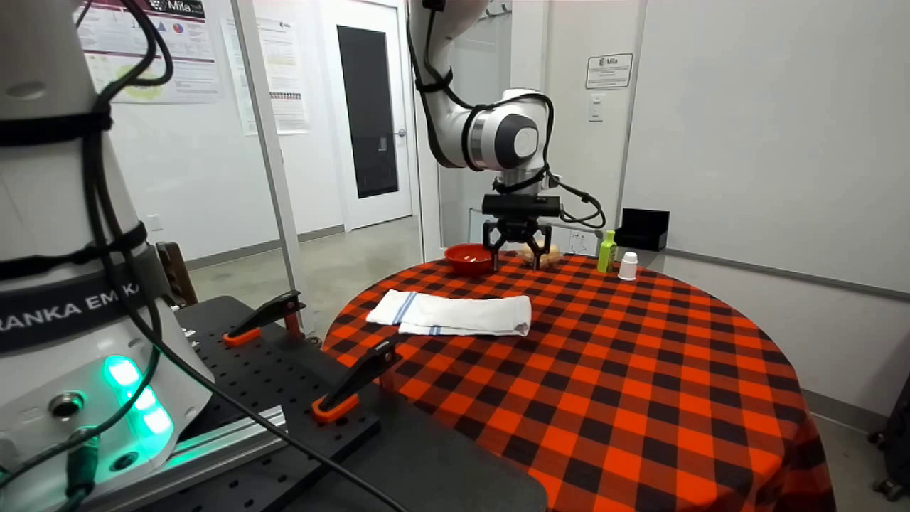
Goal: Move the towel to the left, then straighten it
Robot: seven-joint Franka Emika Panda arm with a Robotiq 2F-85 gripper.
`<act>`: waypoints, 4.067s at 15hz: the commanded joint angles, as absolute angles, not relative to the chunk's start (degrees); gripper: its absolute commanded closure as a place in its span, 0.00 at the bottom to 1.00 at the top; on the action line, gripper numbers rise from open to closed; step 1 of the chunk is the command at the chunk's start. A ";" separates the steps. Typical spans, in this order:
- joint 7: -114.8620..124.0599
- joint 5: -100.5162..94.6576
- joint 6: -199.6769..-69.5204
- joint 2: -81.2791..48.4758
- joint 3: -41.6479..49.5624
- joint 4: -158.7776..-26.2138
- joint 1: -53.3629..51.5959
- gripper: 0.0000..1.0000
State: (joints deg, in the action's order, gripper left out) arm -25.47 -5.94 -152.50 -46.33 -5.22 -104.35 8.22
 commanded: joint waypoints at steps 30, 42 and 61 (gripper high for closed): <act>6.61 -12.74 -171.88 -33.06 9.41 -134.78 -32.86 0.00; 10.07 -7.81 -178.86 -44.66 15.58 -130.47 -41.57 0.00; 17.67 -1.88 -176.40 -51.66 15.66 -123.62 -46.84 0.00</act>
State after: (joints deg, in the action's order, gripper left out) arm 17.04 -3.28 -175.19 -49.95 14.97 -124.86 -45.34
